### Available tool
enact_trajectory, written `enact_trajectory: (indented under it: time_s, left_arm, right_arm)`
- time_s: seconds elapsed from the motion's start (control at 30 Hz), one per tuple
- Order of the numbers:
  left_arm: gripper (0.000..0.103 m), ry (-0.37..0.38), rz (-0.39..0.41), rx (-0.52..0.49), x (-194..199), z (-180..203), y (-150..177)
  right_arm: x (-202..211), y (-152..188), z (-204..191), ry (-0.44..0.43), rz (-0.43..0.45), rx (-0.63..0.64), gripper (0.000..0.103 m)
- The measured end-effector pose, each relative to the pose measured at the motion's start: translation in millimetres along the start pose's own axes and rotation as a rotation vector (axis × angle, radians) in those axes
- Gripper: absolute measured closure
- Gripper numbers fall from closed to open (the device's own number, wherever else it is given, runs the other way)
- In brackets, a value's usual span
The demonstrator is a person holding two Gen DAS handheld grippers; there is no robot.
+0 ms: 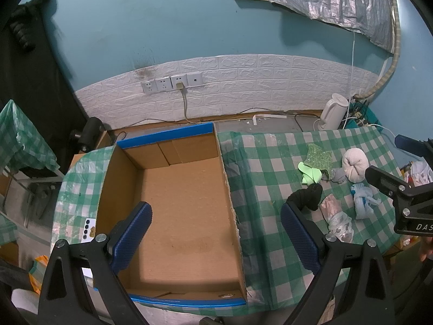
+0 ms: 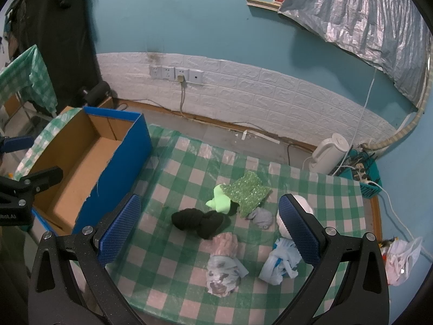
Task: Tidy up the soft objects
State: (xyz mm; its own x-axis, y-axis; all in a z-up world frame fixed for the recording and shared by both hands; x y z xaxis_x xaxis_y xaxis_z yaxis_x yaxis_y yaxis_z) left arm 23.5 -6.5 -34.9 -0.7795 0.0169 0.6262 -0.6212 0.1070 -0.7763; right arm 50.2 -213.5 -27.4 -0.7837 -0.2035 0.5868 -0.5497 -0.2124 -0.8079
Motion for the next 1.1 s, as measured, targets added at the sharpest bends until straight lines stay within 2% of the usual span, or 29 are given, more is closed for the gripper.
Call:
enact_trajectory:
  time_s: [0.33, 0.57, 1.1]
  left_arm:
    - [0.006, 0.001, 0.003, 0.001, 2.4, 5.1, 2.3]
    - [0.006, -0.005, 0.003, 0.004, 3.0, 9.7, 3.8]
    - [0.006, 0.065, -0.040, -0.047, -28.3, 48.0, -0.7]
  right_arm:
    - [-0.1, -1.9, -1.9, 0.003, -0.002, 0.002, 0.002]
    - [1.9, 10.7, 14.4, 0.021, -0.005, -0.005, 0.002]
    - [-3.1, 28.9, 51.0, 0.089, -0.053, -0.055, 0.002]
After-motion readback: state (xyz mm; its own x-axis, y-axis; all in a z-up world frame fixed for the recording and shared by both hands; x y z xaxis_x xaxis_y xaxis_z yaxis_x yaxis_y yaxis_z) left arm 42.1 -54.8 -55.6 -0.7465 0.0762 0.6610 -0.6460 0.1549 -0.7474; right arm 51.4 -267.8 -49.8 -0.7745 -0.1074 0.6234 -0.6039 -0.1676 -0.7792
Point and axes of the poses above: each gripper's, at about its wrist camera, not at the fingertips, and x roughly against the way its jaws point, z to its right, y to its underside, the point moved 5 cm from there along -x, roughly the way its jaws point, and after that the axes turned 14 degrees about z, right-handed, at the moved point
